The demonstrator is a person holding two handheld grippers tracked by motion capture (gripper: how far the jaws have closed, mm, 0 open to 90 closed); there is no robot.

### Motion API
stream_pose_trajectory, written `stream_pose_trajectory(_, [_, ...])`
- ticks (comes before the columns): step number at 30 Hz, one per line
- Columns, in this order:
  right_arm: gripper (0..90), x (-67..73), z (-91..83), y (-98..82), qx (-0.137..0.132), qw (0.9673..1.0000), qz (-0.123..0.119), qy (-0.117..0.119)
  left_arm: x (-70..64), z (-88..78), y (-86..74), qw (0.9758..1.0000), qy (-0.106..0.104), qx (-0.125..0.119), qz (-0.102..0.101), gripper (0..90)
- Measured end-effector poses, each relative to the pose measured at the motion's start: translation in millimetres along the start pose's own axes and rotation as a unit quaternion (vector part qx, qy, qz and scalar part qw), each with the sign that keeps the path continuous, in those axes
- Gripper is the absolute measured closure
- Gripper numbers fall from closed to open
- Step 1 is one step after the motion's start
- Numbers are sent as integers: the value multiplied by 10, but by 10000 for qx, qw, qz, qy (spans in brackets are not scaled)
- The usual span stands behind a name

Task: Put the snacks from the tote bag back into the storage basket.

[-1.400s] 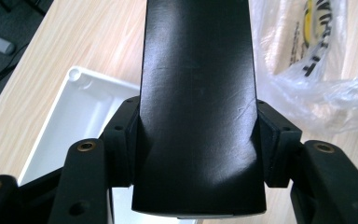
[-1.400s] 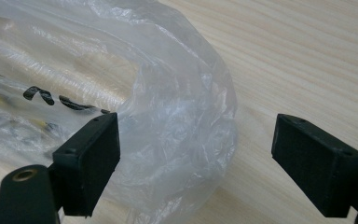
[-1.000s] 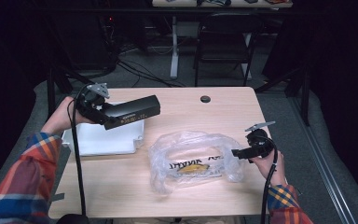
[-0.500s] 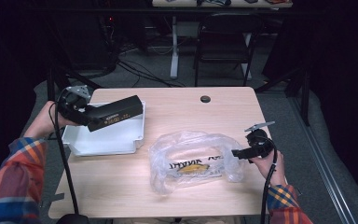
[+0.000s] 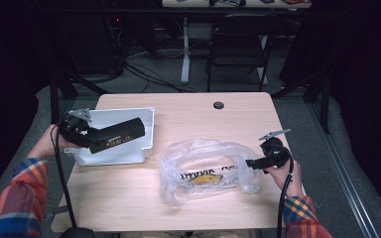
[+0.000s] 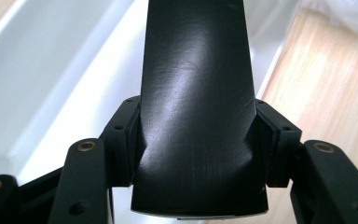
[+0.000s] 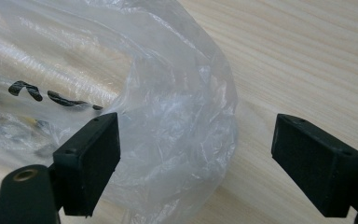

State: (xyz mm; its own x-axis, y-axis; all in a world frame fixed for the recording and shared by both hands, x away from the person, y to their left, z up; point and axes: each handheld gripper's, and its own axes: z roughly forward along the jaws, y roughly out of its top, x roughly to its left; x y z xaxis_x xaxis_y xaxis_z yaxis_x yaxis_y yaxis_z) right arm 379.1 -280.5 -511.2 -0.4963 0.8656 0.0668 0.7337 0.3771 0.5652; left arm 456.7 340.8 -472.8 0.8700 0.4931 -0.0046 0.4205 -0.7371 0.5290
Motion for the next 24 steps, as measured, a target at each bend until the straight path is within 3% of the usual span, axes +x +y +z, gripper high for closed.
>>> stream_pose_trajectory(6, [150,-6,-4,-4,15,10000,-15,-46,41,217,-74,10000,-72,53,16,432])
stream_pose_trajectory(11, [150,-5,1,-5,30,10000,-10,-48,70,374,-81,9997,-80,236,82,432])
stream_pose_trajectory(15, [151,-11,6,-6,54,10000,-12,-20,74,442,-82,9995,-179,181,191,430])
stream_pose_trajectory(18, [151,-12,7,-9,47,10000,1,-21,63,491,-83,9986,-132,430,270,427])
stream_pose_trajectory(22, [151,-11,4,-9,48,10000,-9,-27,79,532,-83,9971,-90,735,182,419])
stream_pose_trajectory(24, [152,-5,11,-9,49,10000,5,8,88,563,-86,9956,-25,940,36,400])
